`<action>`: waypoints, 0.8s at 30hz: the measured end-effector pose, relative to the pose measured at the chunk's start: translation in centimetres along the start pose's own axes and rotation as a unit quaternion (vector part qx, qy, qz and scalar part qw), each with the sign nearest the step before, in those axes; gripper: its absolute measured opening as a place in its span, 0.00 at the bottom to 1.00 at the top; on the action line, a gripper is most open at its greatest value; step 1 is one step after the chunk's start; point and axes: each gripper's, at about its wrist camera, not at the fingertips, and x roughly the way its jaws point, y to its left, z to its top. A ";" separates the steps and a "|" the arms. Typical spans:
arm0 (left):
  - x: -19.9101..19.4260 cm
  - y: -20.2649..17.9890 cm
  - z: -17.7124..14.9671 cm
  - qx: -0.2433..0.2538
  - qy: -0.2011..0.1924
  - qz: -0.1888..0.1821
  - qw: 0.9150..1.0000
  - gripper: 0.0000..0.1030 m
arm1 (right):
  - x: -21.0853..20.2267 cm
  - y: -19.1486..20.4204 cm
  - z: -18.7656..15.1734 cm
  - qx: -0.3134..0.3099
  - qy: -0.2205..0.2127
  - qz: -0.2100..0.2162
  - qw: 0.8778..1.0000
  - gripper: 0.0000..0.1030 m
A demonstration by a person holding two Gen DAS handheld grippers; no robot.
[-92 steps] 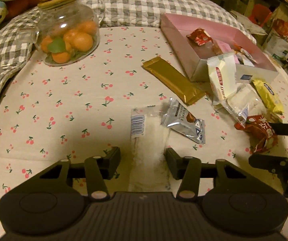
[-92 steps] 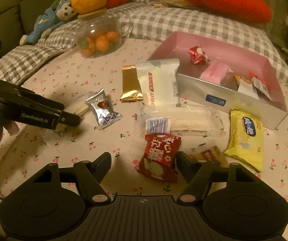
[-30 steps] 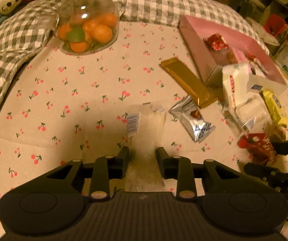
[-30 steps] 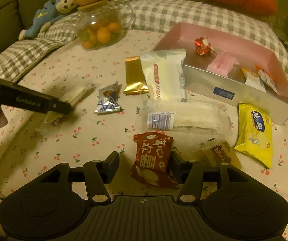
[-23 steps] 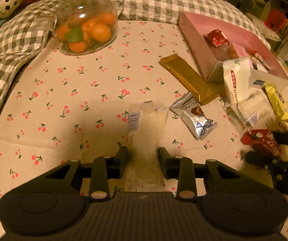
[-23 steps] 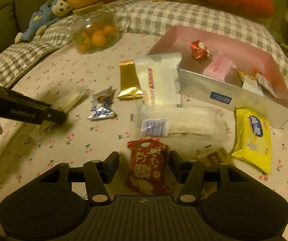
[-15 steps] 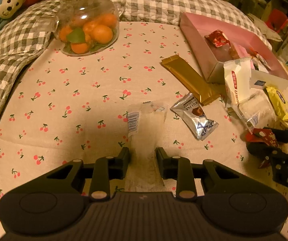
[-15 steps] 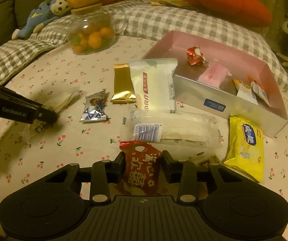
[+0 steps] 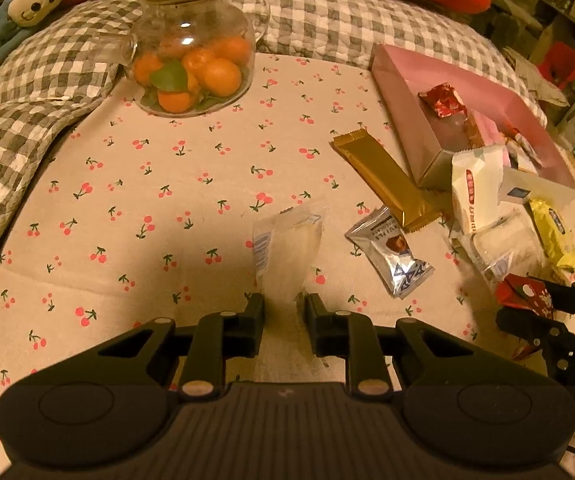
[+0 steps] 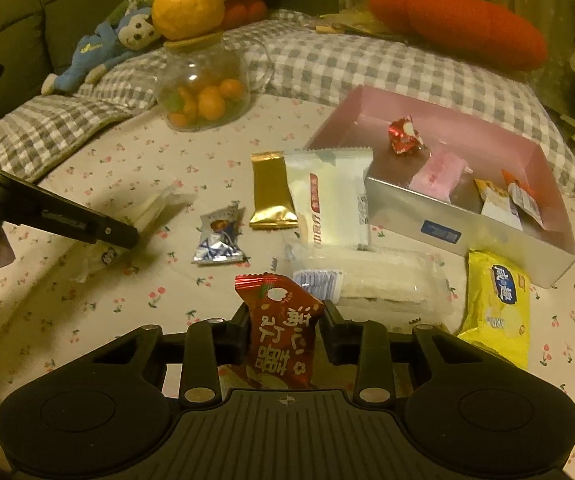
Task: Organize snacks
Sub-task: 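Grasp the clear plastic pack with the left tool while the right tool grasps the red candy bag, then carry both items into the pink box and open both tools to release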
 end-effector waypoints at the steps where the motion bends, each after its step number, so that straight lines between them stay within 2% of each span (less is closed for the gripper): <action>1: -0.1 0.0 0.0 -0.002 -0.001 -0.001 1.000 0.19 | -0.2 0.1 0.1 0.000 -0.002 0.001 1.000 0.33; 10: -1.3 0.2 0.4 -0.015 -0.018 -0.016 1.000 0.17 | -1.4 0.0 0.7 0.012 -0.024 0.010 1.000 0.33; 16: -2.0 0.3 0.9 -0.030 -0.028 -0.039 0.998 0.15 | -2.5 -0.5 1.3 0.024 -0.039 0.014 0.999 0.33; 17: -2.1 0.3 0.9 -0.031 -0.030 -0.043 0.998 0.14 | -2.7 -0.7 1.4 0.028 -0.041 0.015 0.999 0.33; 18: -2.3 0.3 1.0 -0.032 -0.033 -0.048 0.998 0.04 | -2.8 -0.8 1.5 0.031 -0.044 0.016 0.998 0.33; 19: -2.4 0.3 1.1 -0.034 -0.036 -0.053 0.997 0.03 | -3.1 -1.1 1.6 0.035 -0.047 0.016 0.998 0.33; 24: -2.7 -0.2 1.3 -0.025 -0.036 -0.060 0.997 0.03 | -3.8 -2.1 1.8 0.050 -0.055 0.013 0.997 0.33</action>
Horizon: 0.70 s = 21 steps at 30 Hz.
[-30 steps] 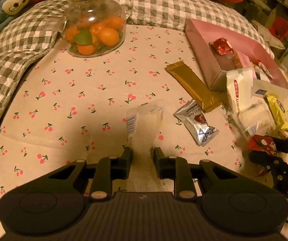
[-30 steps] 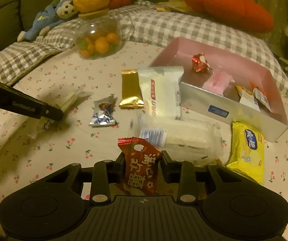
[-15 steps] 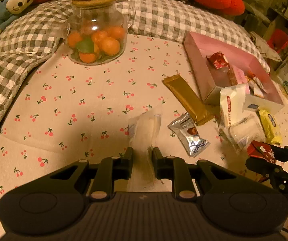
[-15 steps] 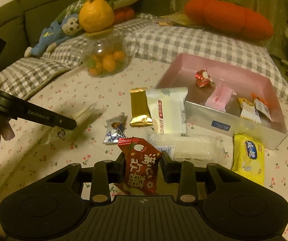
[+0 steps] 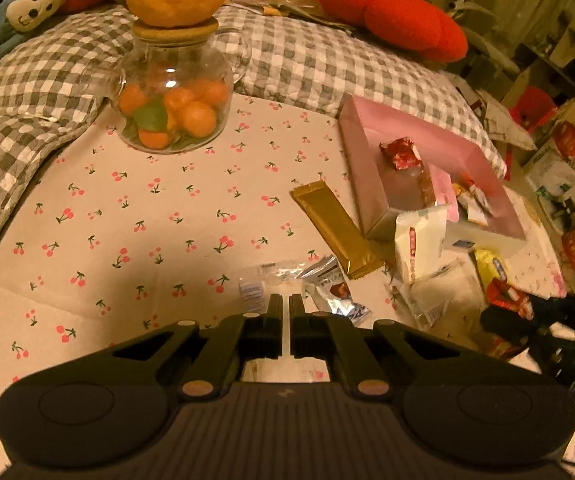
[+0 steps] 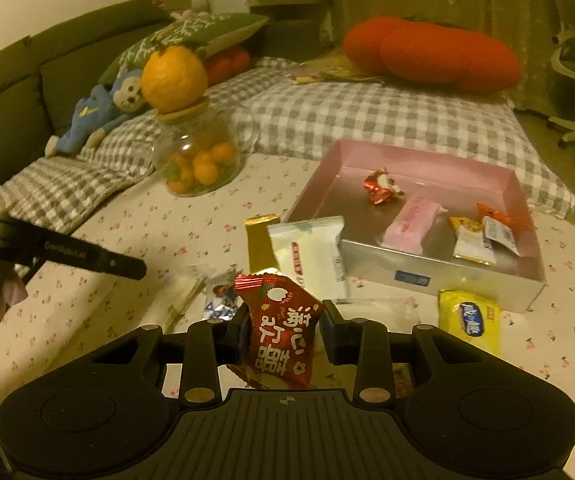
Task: Organize snacks
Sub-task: 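Carry both items into the pink box and open both tools to release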
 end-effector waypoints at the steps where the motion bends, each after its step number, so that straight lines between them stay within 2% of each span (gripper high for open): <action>1: 0.2 -0.1 -0.1 0.006 0.009 -0.001 1.000 0.04 | 0.0 -0.2 0.0 0.002 0.001 -0.001 1.000 0.33; 2: 0.5 -0.2 -0.3 0.005 0.015 0.001 1.000 0.06 | 0.0 -0.3 0.0 0.002 0.002 -0.002 1.000 0.33; 4: 1.3 -0.4 -0.7 0.011 0.024 0.012 1.000 0.22 | 0.0 -0.3 -0.1 0.001 0.004 -0.004 1.000 0.33; 9: 2.9 -1.5 -1.2 0.039 0.039 0.034 0.998 0.31 | 0.3 0.1 -0.3 -0.004 0.008 -0.001 1.000 0.33; 17: 4.9 -2.0 -1.8 0.053 0.057 0.074 0.994 0.32 | 0.9 0.9 -0.7 -0.023 0.022 0.004 1.000 0.33; 21: 4.6 -2.1 -1.8 0.050 0.048 0.091 0.993 0.23 | 1.0 1.1 -0.8 -0.029 0.025 0.004 0.999 0.33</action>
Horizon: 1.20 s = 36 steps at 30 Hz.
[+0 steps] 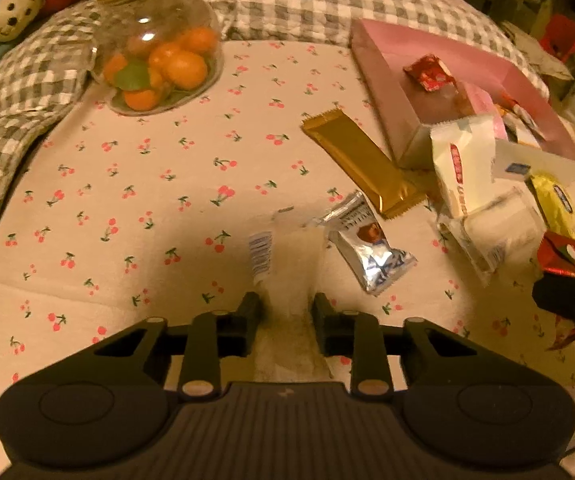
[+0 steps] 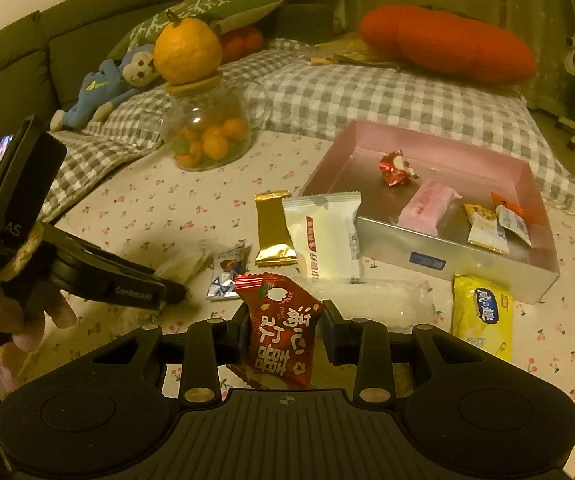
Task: Organize snacks
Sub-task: 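Carry both items into the pink box and open both tools to release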
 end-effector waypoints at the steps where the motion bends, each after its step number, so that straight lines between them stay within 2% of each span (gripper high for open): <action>1: -0.1 0.0 0.0 -0.002 -0.002 0.000 1.000 0.21 | 0.0 0.0 0.0 -0.001 0.000 0.000 1.000 0.33; 6: -1.5 -0.5 0.1 -0.002 -0.022 -0.017 1.000 0.16 | -0.2 0.2 0.0 -0.006 -0.001 -0.002 1.000 0.33; 20: -5.7 -2.4 1.5 -0.005 -0.082 -0.082 0.993 0.15 | -1.5 -0.8 0.9 -0.001 -0.018 -0.017 1.000 0.33; 36: -3.7 -6.5 6.7 -0.004 -0.104 -0.116 0.988 0.15 | -1.0 -8.7 4.1 0.065 -0.043 -0.065 0.995 0.33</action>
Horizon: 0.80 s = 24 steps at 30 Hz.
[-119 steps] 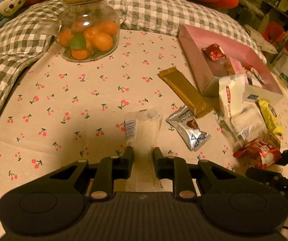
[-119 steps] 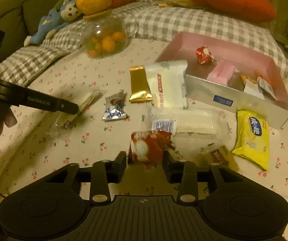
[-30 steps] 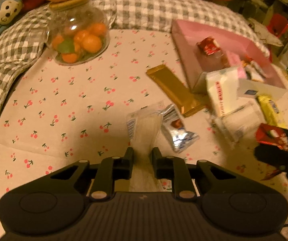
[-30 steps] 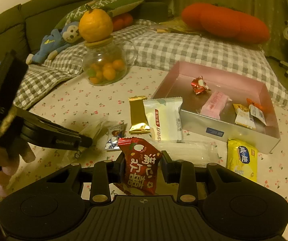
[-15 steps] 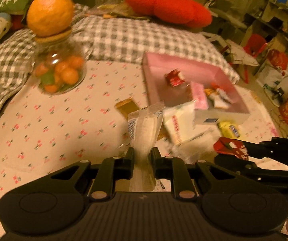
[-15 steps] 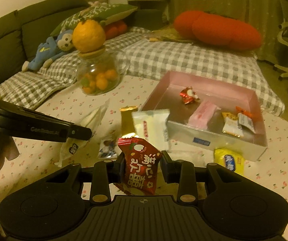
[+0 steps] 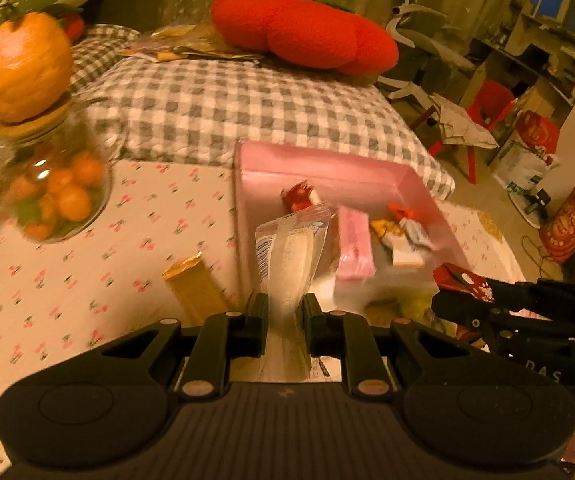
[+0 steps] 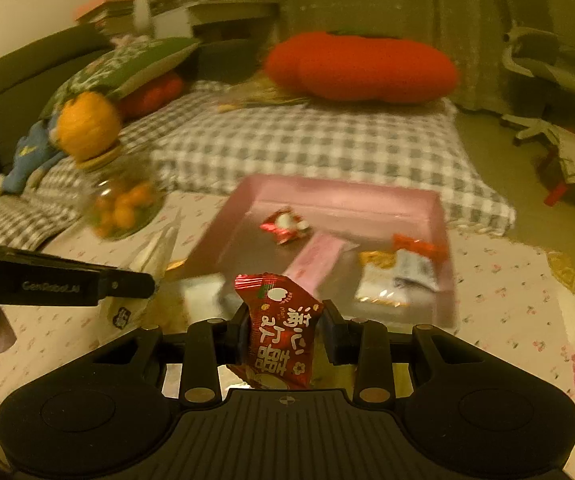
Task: Organize snacks
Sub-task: 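Carry both items into the pink box and open both tools to release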
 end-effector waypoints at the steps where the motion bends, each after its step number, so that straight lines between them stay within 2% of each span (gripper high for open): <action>1: 0.4 -0.2 0.5 -0.002 -0.001 -0.002 1.000 0.15 | 0.3 -0.5 0.3 0.006 -0.001 -0.003 1.000 0.33; 8: 3.0 -1.9 3.0 -0.004 0.002 -0.023 1.000 0.15 | 2.5 -3.9 2.1 0.033 -0.004 -0.029 0.999 0.33; 16: 7.0 -2.9 4.5 -0.016 0.030 -0.040 0.999 0.15 | 5.5 -6.3 4.0 0.056 0.007 -0.042 0.997 0.33; 24: 10.4 -2.7 5.5 -0.034 0.058 -0.021 0.998 0.15 | 8.6 -6.4 5.0 0.060 0.022 -0.047 0.997 0.33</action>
